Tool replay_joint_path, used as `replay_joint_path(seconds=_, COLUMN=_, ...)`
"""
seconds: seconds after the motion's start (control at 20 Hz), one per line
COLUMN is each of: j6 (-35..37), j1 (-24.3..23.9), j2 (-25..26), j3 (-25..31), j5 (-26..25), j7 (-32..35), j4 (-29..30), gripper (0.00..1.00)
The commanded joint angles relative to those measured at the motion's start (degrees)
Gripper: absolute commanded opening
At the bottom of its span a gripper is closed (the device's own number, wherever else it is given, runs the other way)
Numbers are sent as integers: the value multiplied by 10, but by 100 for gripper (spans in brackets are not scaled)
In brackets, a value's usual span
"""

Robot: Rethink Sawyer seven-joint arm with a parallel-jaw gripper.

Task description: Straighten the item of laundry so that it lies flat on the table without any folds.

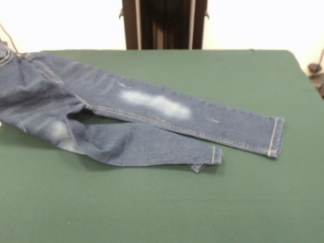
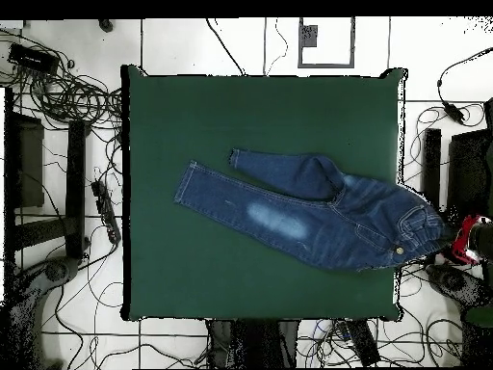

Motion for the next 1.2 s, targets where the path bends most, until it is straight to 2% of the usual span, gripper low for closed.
replay_joint_path(seconds=0.05, j6=22, j1=29, j2=-25, j3=-31, j5=-11, j7=-84, j4=31, gripper=0)
replay_joint_path(seconds=0.3, j6=19, j1=29, j2=-24, j3=-33, j5=-10, j7=-80, j4=29, gripper=0)
replay_joint_path(seconds=0.35, j6=19, j1=29, j2=-24, j3=-34, j5=-10, j7=-78, j4=28, gripper=100)
replay_joint_path(seconds=0.9, j6=13, j1=34, j2=-28, j3=-39, j5=-10, j7=-67, j4=28, gripper=100)
replay_joint_path(seconds=1.05, j6=-11, j1=27, j2=-35, j3=-15, j5=17, j7=-55, j4=48, gripper=100)
replay_joint_path(seconds=1.2, j6=-2, j1=34, j2=-79, j3=9, j5=63, j7=-3, j4=76, gripper=100)
